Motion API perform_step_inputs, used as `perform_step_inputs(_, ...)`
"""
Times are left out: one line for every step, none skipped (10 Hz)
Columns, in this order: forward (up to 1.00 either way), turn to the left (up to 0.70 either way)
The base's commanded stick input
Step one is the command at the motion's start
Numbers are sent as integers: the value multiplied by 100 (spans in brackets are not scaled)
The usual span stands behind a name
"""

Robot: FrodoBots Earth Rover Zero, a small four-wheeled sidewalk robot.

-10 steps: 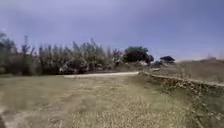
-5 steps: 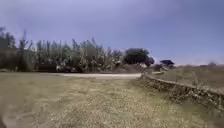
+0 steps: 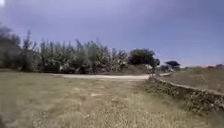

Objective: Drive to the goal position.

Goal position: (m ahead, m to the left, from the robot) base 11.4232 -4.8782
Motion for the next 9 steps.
perform_step_inputs(70,0)
perform_step_inputs(70,7)
perform_step_inputs(70,27)
perform_step_inputs(70,0)
perform_step_inputs(70,0)
perform_step_inputs(70,0)
perform_step_inputs(70,0)
perform_step_inputs(70,0)
perform_step_inputs(70,0)
